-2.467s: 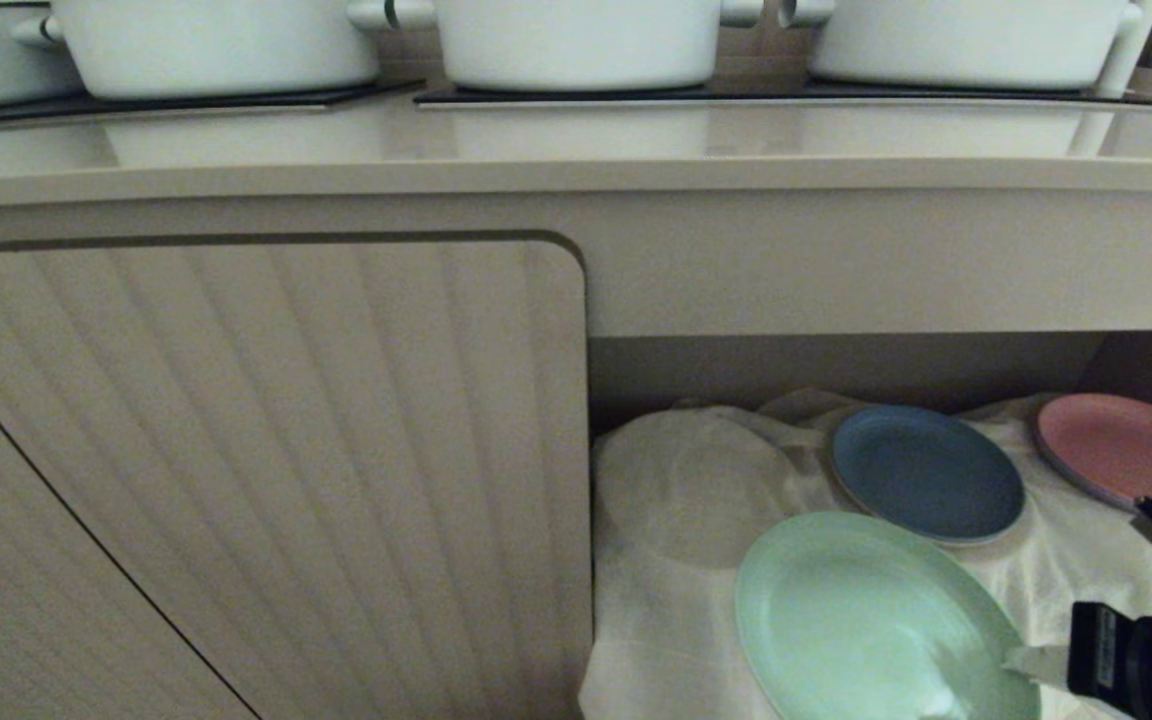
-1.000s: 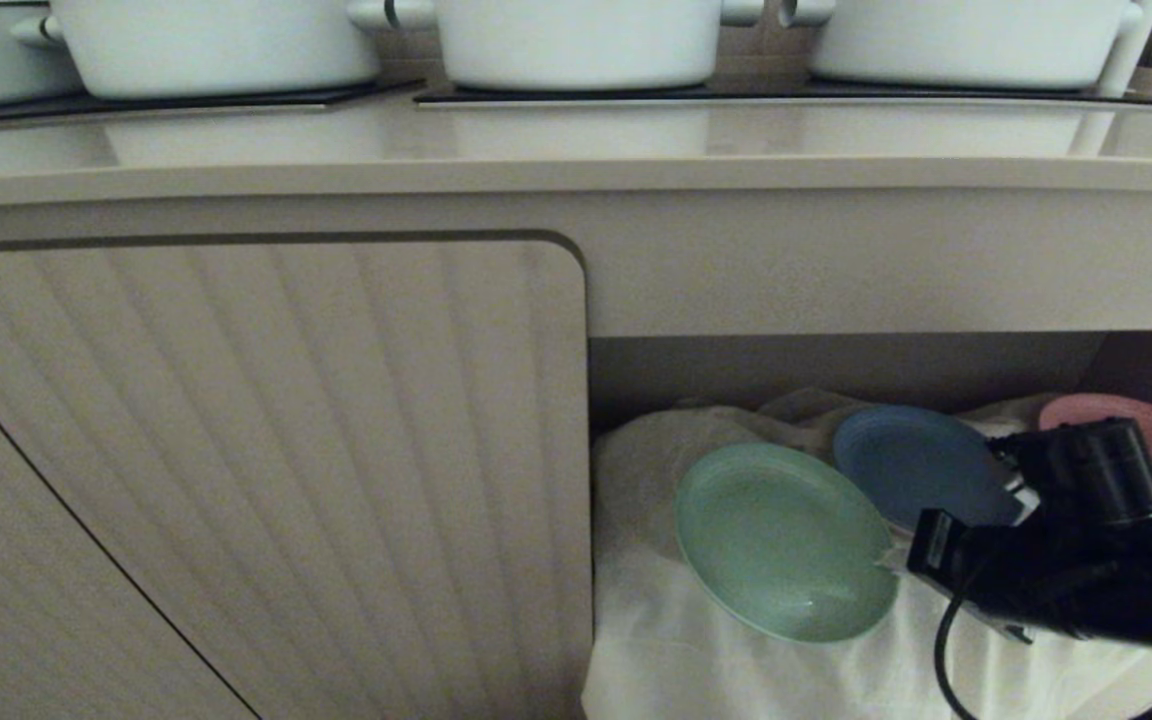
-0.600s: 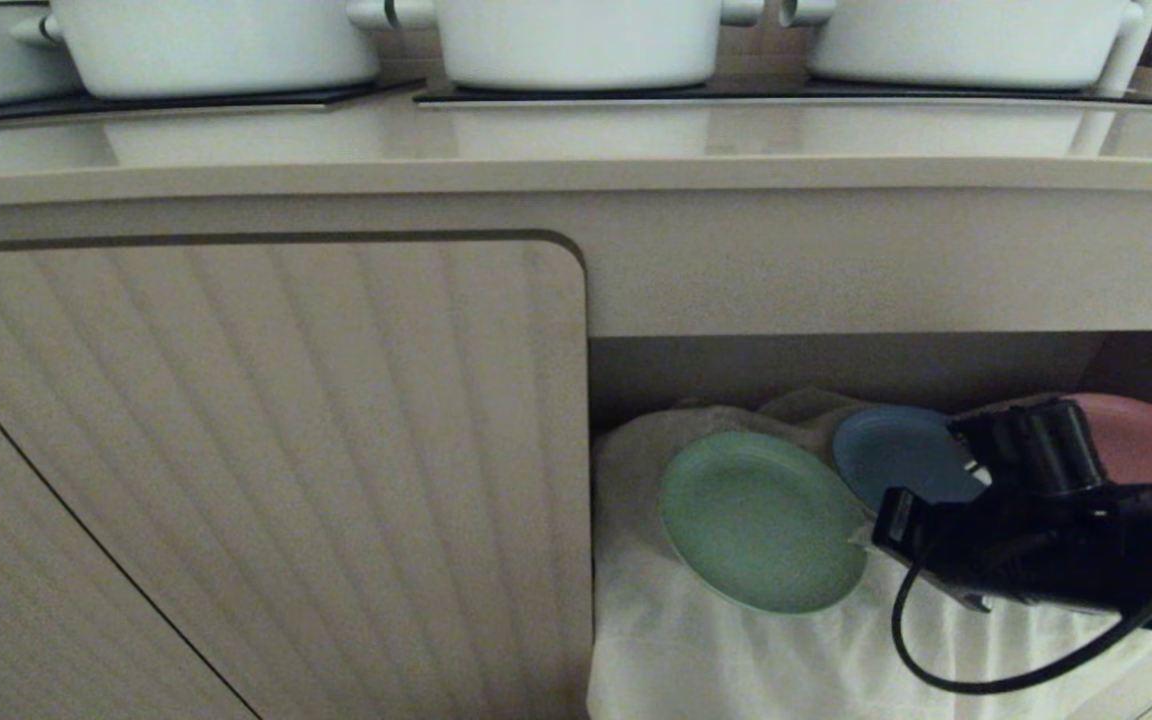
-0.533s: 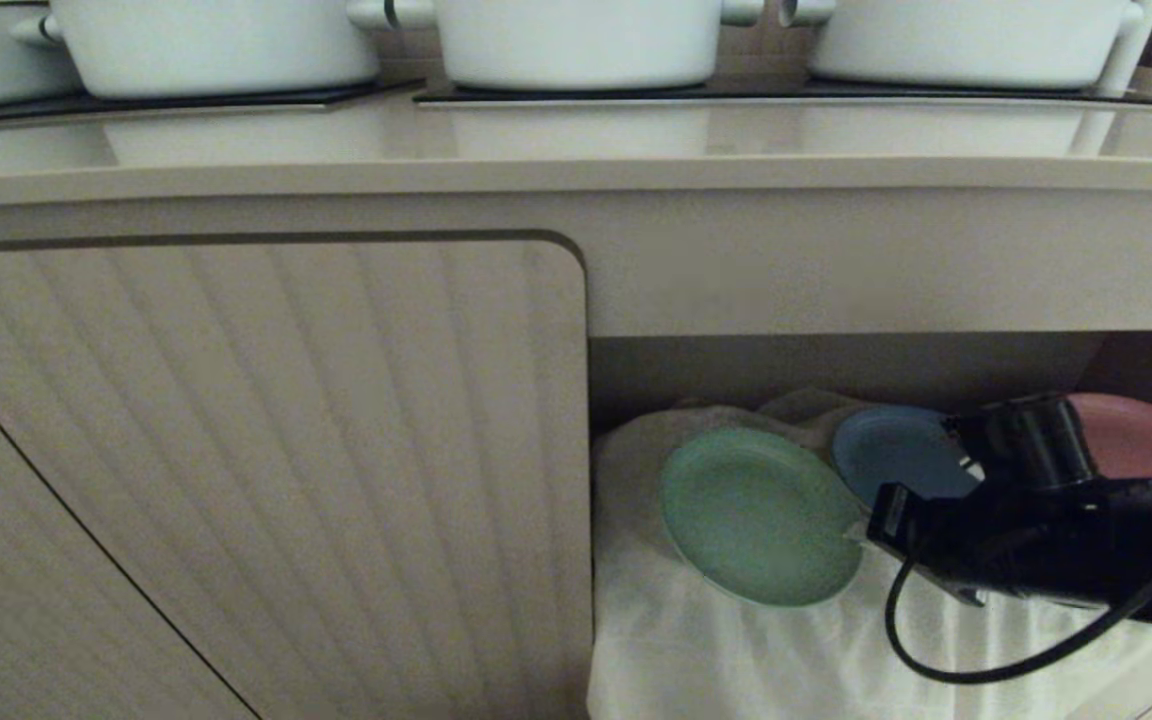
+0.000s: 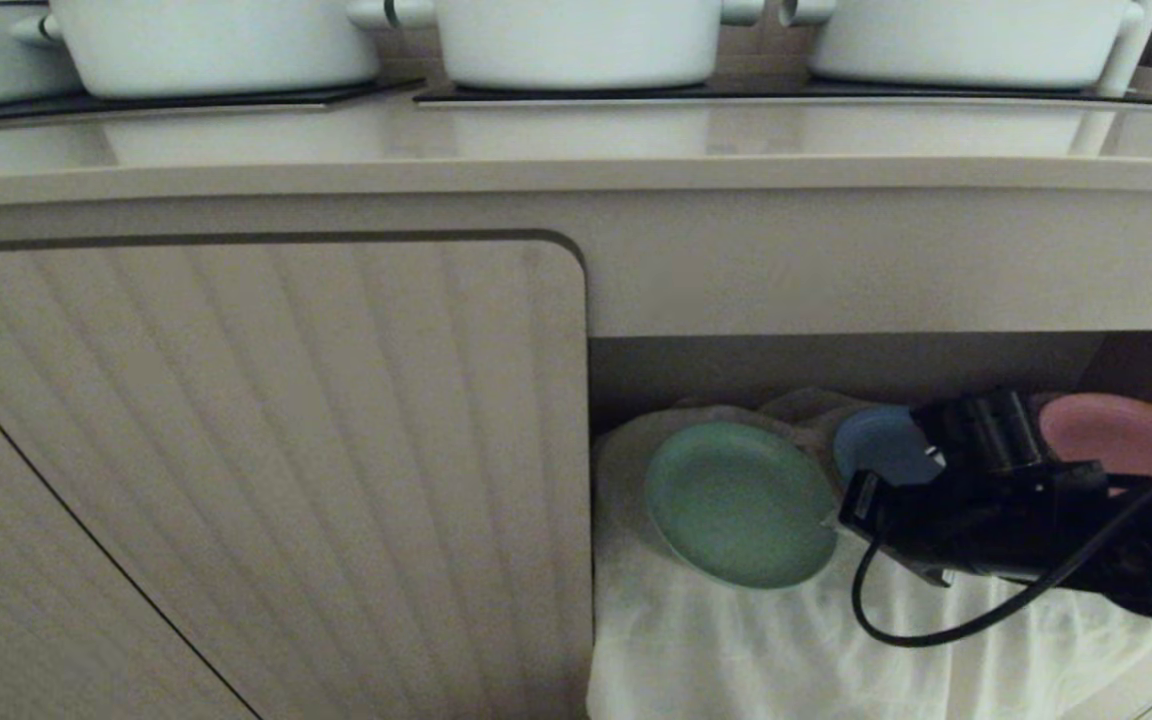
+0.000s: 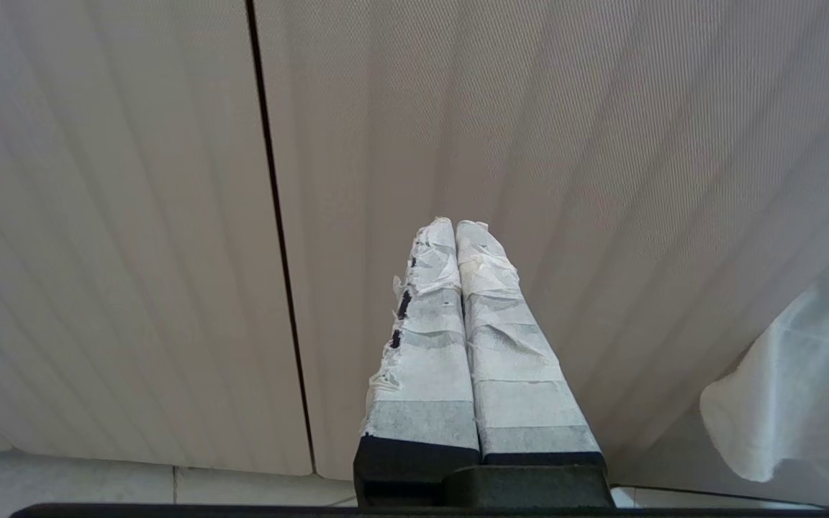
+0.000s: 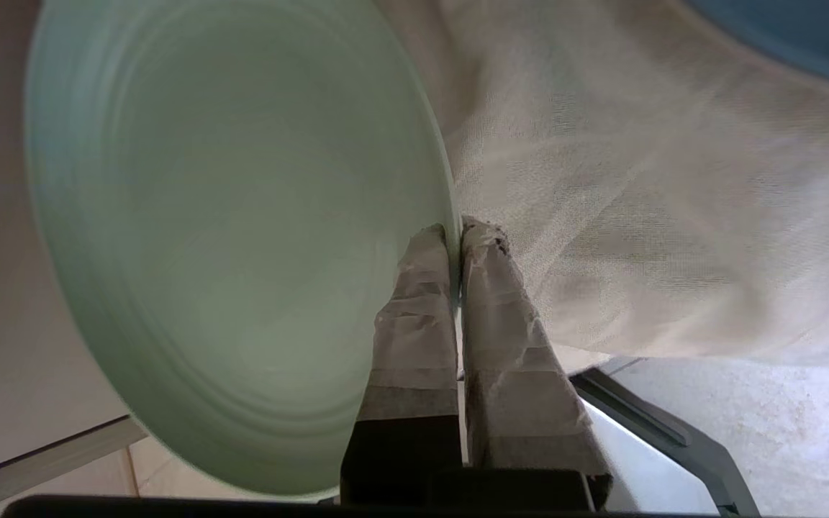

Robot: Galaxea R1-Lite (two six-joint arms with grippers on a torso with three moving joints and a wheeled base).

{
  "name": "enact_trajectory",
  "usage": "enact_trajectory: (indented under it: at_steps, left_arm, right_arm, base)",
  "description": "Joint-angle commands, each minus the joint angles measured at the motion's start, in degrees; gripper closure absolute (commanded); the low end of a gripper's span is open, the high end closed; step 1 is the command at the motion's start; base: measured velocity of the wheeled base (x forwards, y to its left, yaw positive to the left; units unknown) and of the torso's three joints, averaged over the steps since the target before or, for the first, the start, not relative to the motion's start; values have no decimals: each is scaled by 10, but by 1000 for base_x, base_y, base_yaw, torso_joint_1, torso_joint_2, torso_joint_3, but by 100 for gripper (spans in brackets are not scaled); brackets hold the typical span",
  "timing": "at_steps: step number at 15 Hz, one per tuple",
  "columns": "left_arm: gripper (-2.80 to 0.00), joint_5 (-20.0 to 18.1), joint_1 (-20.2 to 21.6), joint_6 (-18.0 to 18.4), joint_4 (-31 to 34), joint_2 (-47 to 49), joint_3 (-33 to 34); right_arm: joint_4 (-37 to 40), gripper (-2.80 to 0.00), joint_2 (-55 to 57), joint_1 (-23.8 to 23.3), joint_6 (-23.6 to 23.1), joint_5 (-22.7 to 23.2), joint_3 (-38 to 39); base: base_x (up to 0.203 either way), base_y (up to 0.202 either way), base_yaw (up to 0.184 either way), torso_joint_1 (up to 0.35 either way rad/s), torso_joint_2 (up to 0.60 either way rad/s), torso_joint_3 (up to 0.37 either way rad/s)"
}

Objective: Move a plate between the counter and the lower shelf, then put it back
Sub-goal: Put the plate in the cupboard

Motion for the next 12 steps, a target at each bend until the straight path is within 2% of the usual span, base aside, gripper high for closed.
enact_trajectory:
  at_steps: [1,5,12]
  left_arm:
    - [0,0,0,-1,0,0,0]
    - [0,2,0,-1,0,0,0]
    - [0,0,0,-1,0,0,0]
  right_arm:
    - [-2,0,16,1,3,1,-9]
    - [0,0,40,1,3,7,-49]
    - [0,0,61,1,2,15,-67]
  base:
    - [0,0,0,0,0,0]
    - [0,0,0,0,0,0]
    - [0,0,0,0,0,0]
